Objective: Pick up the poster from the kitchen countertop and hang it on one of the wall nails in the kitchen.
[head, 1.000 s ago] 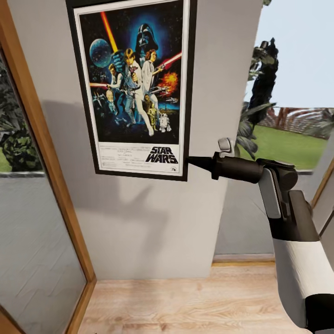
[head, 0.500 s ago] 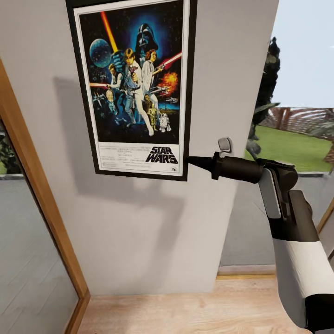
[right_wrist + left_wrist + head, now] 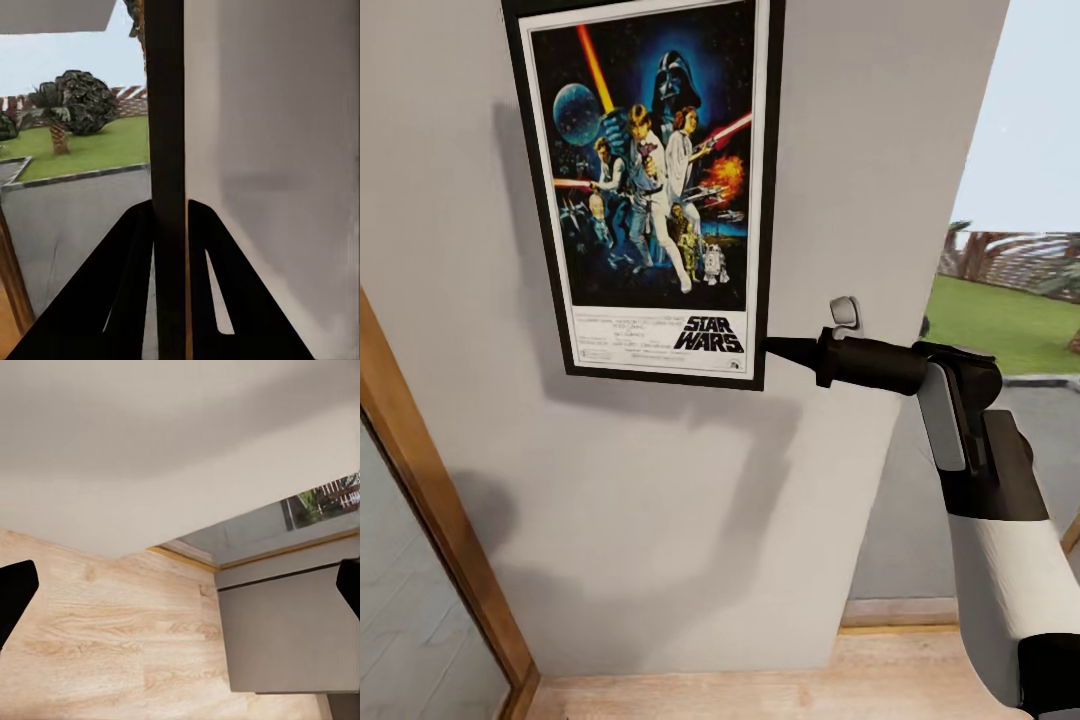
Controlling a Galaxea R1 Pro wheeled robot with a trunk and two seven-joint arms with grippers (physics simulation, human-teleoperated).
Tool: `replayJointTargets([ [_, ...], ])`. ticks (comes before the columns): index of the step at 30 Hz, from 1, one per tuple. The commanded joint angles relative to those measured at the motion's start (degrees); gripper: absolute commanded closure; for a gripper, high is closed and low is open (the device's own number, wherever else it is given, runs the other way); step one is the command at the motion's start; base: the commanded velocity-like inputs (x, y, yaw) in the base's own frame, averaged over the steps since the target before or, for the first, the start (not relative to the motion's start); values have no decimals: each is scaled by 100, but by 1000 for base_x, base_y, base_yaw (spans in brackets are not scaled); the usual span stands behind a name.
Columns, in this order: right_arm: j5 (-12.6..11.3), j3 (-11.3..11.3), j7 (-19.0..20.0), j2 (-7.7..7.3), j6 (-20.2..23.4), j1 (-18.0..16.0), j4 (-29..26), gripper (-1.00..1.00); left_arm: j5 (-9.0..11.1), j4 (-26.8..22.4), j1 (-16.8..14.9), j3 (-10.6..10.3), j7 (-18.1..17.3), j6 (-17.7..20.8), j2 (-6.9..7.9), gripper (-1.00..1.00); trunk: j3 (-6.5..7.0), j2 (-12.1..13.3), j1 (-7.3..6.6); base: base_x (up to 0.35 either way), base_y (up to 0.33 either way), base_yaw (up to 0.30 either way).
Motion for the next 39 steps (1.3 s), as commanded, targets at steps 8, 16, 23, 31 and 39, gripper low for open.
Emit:
replayJointTargets([
  [8, -33, 5, 2, -4, 38, -3, 1, 100, 34, 4, -1, -50, -1, -60, 2, -100, -5, -7, 5, 84, 0, 0],
  [16, -35, 6, 2, -4, 38, -3, 1, 100, 34, 0, -1, -49, -1, -60, 2, -100, -5, -7, 5, 7, 0, 0],
  [23, -41, 6, 2, -4, 38, -4, 1, 100, 34, 2, -1, -49, -1, -60, 2, -100, 31, -7, 5, 0, 0, 0],
  [31, -42, 6, 2, -4, 38, -4, 1, 100, 34, 3, -1, -51, -1, -60, 2, -100, 101, -7, 5, 0, 0, 8],
  [39, -42, 6, 2, -4, 38, -4, 1, 100, 34, -1, -1, -49, -1, -60, 2, -100, 172, -7, 5, 0, 0, 52],
])
